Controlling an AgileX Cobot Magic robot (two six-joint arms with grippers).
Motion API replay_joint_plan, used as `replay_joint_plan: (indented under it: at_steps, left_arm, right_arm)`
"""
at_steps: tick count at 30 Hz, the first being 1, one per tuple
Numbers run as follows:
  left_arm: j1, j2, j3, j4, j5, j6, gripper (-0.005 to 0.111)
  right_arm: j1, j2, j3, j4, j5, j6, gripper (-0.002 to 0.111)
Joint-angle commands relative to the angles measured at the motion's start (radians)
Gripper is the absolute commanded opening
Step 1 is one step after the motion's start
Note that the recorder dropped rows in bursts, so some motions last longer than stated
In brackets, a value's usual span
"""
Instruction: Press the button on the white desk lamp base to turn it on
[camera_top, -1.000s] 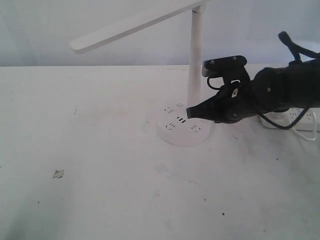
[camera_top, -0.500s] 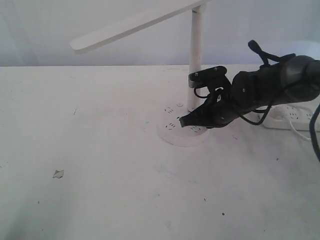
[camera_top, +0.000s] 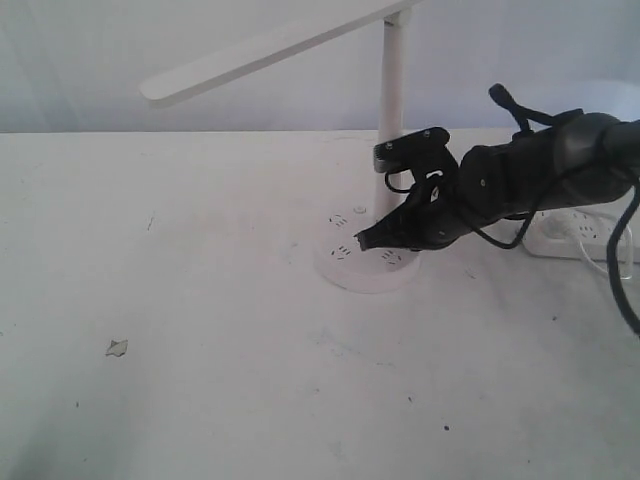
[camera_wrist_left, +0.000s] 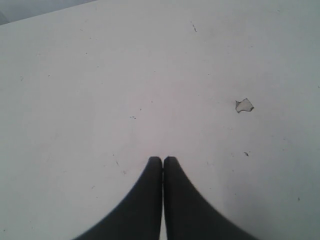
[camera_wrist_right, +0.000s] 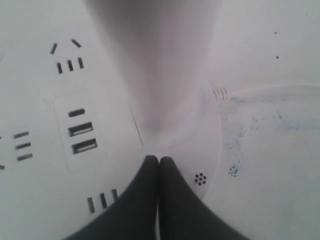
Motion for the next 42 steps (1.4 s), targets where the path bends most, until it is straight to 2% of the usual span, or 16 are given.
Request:
replay_joint_plan:
  at_steps: [1,15,25,42]
  left_arm:
    - [-0.009,-0.004,0.003,-0.006,0.001,-0.003,0.0]
    - [-0.009,-0.004,0.003,-0.006,0.001,-0.003,0.0]
    - [-0.009,-0.004,0.003,-0.006,0.001,-0.003,0.0]
    - [-0.009,-0.004,0.003,-0.006,0.001,-0.003,0.0]
  right_arm:
    - [-0.004,0.013,-0.004,-0.034,-0.014,-0.003,0.0]
    - [-0.023,-0.008,-0.004,-0.031,-0.013,-0.002,0.0]
    - [-0.023,-0.183,0.01,-0.031,0.034,-0.002,0.0]
    - [-0.023,-0.556,0.336,-0.03,-0.06,0.073,0.0]
